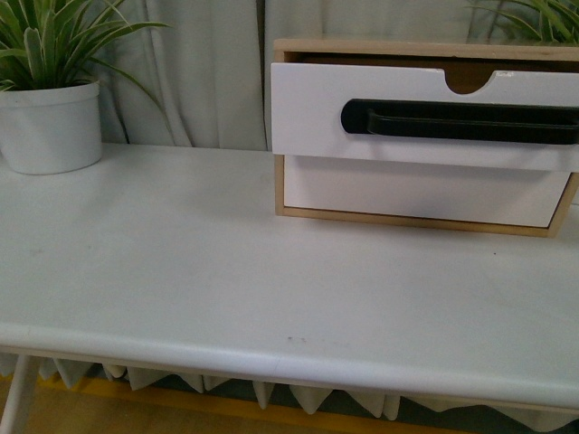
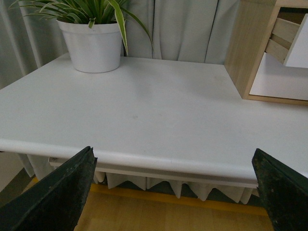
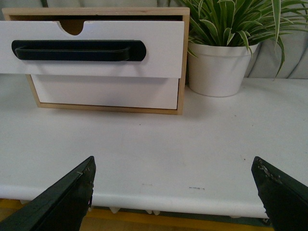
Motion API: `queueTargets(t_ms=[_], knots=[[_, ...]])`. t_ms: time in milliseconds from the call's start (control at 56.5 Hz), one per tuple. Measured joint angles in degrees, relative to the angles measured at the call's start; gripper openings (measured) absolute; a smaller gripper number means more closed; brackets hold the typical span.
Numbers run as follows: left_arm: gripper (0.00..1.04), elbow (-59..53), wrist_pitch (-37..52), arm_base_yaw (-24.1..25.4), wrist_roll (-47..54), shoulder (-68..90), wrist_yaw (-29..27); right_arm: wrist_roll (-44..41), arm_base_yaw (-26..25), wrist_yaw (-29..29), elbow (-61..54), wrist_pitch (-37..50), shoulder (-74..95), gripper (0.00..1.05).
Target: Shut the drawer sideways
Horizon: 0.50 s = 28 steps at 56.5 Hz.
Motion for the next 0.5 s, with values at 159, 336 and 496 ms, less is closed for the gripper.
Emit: queueTargets(t_ms=[159,336,496], knots=[[0.98,0.0,0.0,0.0,0.0,0.0,0.0,0.0,0.0,0.0,0.0,0.0,0.0,0.95],[0.98,0.0,0.0,0.0,0.0,0.0,0.0,0.0,0.0,0.0,0.0,0.0,0.0,0.95],[0.98,0.0,0.0,0.0,0.0,0.0,0.0,0.0,0.0,0.0,0.0,0.0,0.0,0.95]])
